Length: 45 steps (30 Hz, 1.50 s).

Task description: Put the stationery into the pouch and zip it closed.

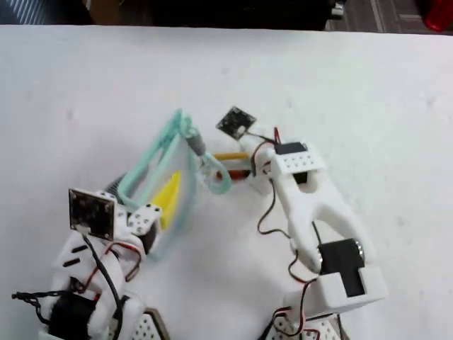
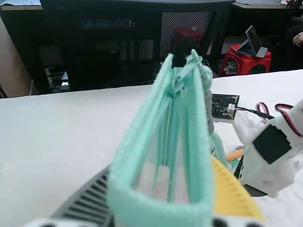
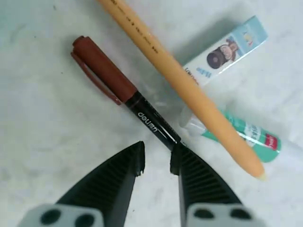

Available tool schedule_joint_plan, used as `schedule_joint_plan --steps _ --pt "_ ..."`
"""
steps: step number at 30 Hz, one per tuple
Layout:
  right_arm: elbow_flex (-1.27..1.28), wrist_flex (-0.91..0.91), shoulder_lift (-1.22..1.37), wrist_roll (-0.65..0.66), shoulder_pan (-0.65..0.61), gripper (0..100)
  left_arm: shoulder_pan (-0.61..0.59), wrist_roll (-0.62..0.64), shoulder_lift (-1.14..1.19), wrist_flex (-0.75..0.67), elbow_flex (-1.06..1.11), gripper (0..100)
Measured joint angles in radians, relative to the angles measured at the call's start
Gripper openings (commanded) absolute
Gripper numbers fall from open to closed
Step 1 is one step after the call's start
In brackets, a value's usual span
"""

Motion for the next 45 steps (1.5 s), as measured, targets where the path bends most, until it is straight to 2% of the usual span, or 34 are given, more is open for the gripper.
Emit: schedule_joint_plan --steps 8,45 --pt "-0.04 -0.064 0.081 0.0 0.005 8.8 0.0 0.0 0.0 0.0 0.0 21" --pt "-0.046 -0.055 0.097 0.003 0.005 8.7 0.0 0.0 0.0 0.0 0.0 21"
